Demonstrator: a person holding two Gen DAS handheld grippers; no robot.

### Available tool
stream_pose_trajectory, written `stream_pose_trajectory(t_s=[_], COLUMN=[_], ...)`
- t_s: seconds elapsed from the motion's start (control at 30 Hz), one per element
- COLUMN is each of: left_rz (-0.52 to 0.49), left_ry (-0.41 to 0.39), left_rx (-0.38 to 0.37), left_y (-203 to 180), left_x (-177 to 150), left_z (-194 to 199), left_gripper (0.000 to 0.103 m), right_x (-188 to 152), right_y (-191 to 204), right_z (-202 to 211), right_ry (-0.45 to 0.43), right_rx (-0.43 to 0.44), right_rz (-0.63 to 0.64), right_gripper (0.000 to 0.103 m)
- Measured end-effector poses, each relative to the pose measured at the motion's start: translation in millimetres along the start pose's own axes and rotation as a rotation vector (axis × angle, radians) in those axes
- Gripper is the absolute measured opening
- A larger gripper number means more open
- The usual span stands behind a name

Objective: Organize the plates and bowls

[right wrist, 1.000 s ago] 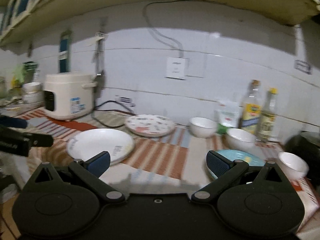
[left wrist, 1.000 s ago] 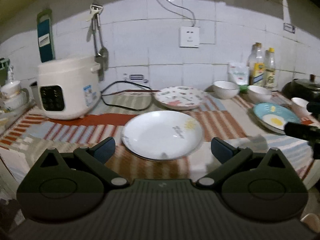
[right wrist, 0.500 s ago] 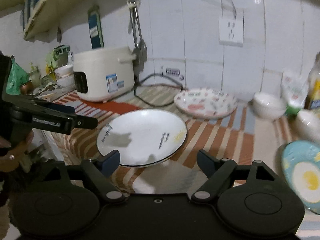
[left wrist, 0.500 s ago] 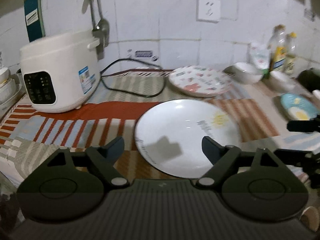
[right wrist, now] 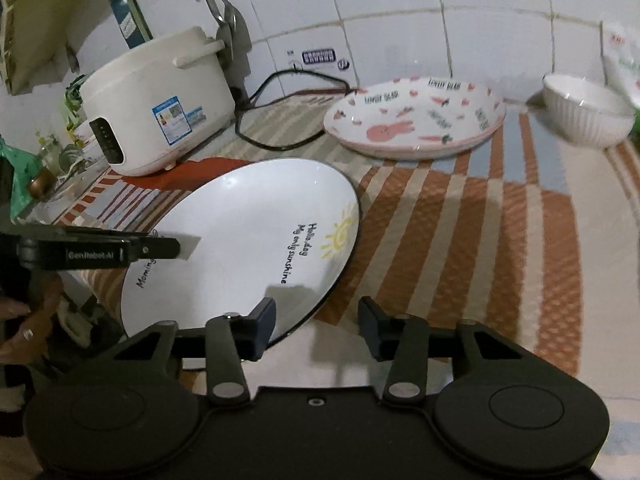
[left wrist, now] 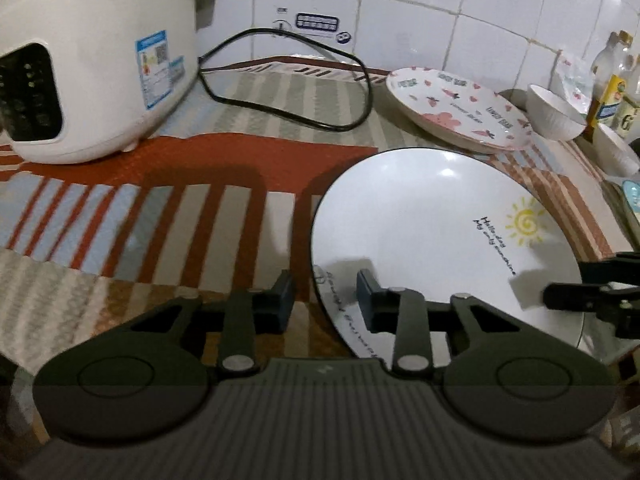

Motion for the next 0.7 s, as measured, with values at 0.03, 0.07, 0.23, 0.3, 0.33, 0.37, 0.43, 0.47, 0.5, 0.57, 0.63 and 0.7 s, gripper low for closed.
stream_pose_trajectory(t_s=[0.03, 0.07, 0.23, 0.3, 0.33, 0.37, 0.43, 0.47, 0.5, 0.57, 0.63, 0.7], left_rz=[0.000, -0.003, -0.024, -0.034, -0.043, -0.051, -0.055, -0.056, -0.057, -0.065, -0.072, -0.089], left_ry=[-0.009, -0.014, -0.026, -0.033, -0.035, -0.036, -0.030, -0.027, -0.025, -0.023, -0.015, -0.021], left_rx=[-0.005, -0.008, 0.021, 0.041, 0.054, 0.068, 0.075, 0.073, 0.067, 0.055, 0.043, 0.038], left_y=[-0.4, -1.4, -8.5, -11.1, -13.1, -15.5, -18.6, -20.1, -21.7, -26.1, -32.8, -42.6], left_x=[-0.3, -0.4, -1.2, -1.9, -2.4, -2.4, -1.8, -1.6, -2.2, -1.5, -0.5, 0.9], left_z=[-0.6, -0.9, -0.3, 0.8, 1.7, 2.4, 3.4, 4.4, 5.9, 8.3, 10.8, 14.8], left_gripper=[0.026, 0.023, 0.022, 0.022, 0.022, 0.022, 0.022, 0.022, 0.022, 0.022, 0.022, 0.022], right_x=[1.1, 2.0, 8.3, 8.0, 8.2, 8.8, 8.8, 8.0, 7.4, 6.4, 6.0, 3.6], right_y=[1.4, 2.2, 5.0, 6.1, 5.6, 4.8, 2.1, 0.6, -1.1, -5.8, -11.9, -16.5], right_z=[-1.7, -3.1, -6.2, -6.1, -5.8, -5.5, -3.0, -0.8, 1.4, 8.4, 15.2, 24.3], right_ry=[-0.014, -0.019, -0.021, -0.022, -0.022, -0.020, -0.017, -0.017, -0.018, -0.017, -0.015, -0.029], right_rx=[-0.014, -0.025, -0.027, -0.034, -0.034, -0.034, -0.034, -0.034, -0.033, -0.028, -0.025, -0.034], right_rz=[0.008, 0.015, 0.005, 0.004, -0.004, -0.011, -0.032, -0.037, -0.044, -0.059, -0.083, -0.084], right_gripper=[0.048, 0.047, 0.025, 0.025, 0.025, 0.024, 0.023, 0.023, 0.023, 0.022, 0.021, 0.021])
Point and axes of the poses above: each gripper's, at about its wrist camera, not at the fingertips, and z roughly against the way its jaws point, y to its left, x to its top, the point moved 2 cm from there along -z, roughly the way its jaws point, and after that the axes turned 15 degrees about -z, right-handed, at the moved point
